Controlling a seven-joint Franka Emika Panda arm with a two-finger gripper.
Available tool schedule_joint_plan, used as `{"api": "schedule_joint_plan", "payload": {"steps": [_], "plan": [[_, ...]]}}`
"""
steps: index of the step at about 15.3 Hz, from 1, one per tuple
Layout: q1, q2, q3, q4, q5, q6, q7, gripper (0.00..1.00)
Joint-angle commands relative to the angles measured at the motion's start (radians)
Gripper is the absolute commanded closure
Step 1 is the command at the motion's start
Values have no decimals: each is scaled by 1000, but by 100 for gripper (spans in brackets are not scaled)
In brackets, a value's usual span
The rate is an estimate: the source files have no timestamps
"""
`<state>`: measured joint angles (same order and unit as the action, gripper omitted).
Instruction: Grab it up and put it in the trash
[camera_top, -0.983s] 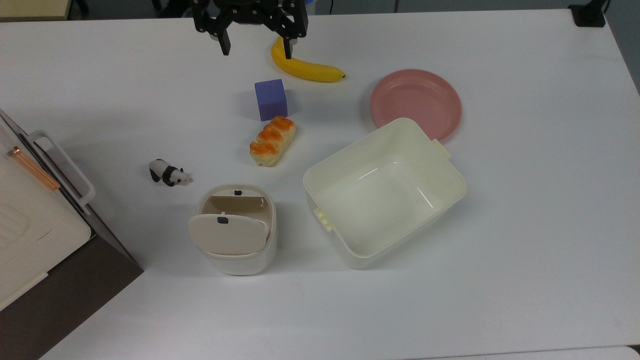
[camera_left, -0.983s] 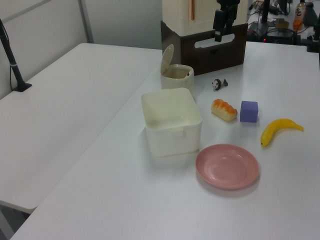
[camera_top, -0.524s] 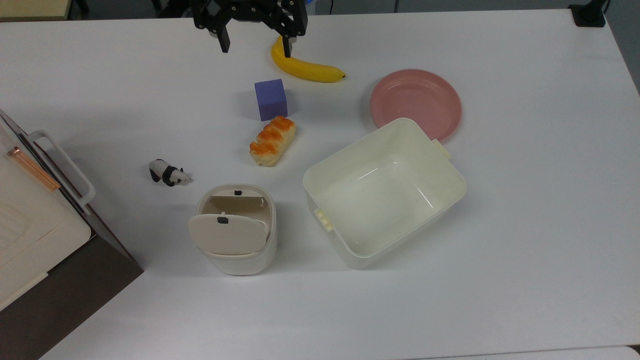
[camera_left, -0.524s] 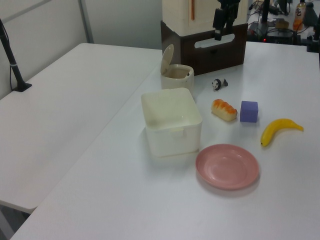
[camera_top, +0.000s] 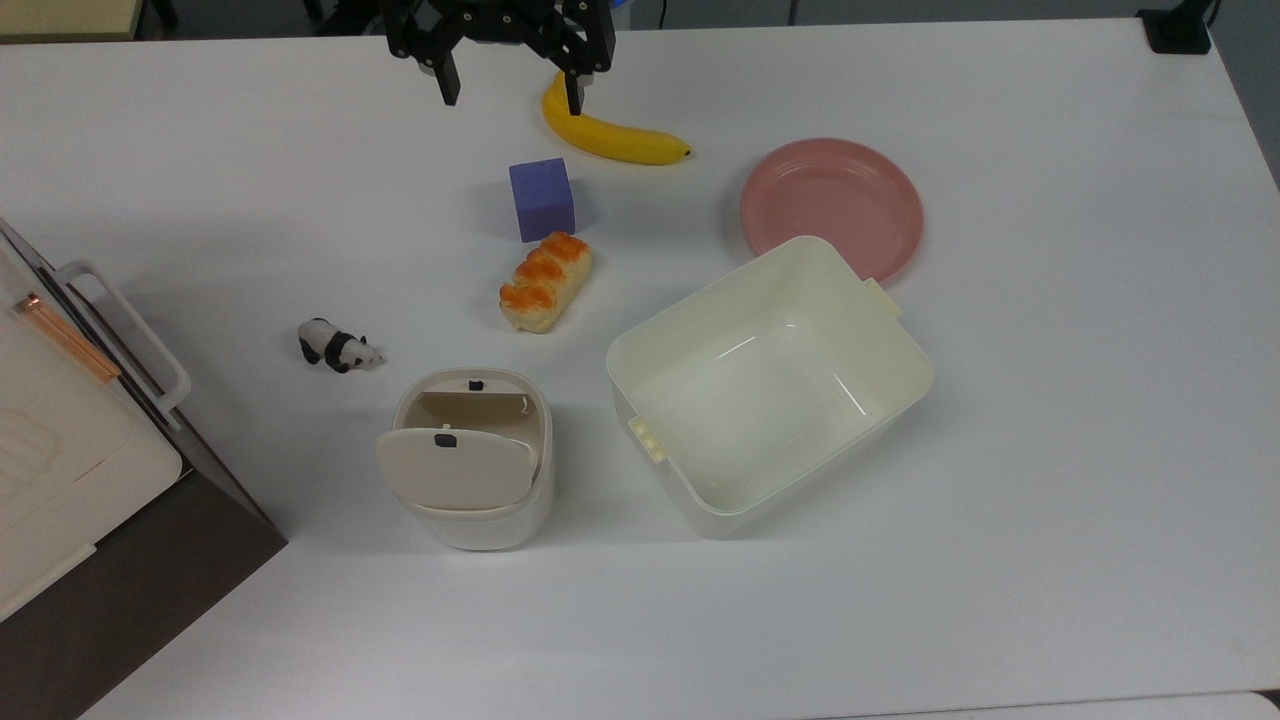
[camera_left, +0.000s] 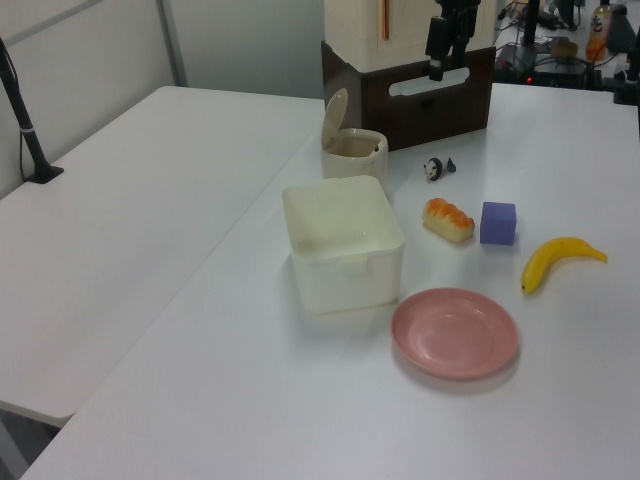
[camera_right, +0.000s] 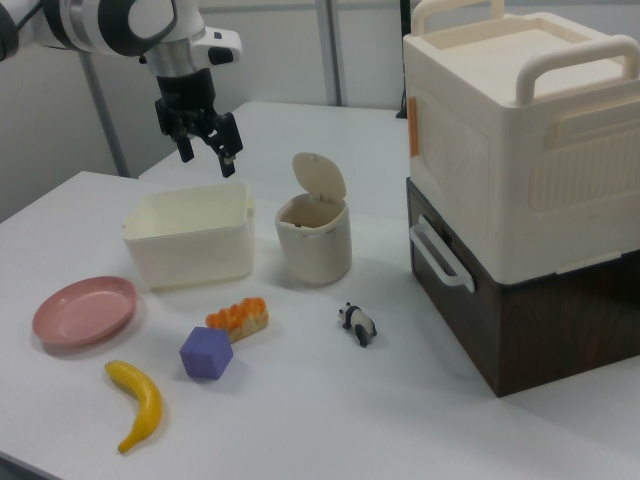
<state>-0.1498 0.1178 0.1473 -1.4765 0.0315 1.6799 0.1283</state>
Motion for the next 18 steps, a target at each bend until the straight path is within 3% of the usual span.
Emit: {"api": "schedule_joint_plan", "payload": {"steps": [1,18], "plan": [[9,-32,-2,-21,-1,-6,7,0],[33,-87,0,-30,-2,-100,2,0]]}}
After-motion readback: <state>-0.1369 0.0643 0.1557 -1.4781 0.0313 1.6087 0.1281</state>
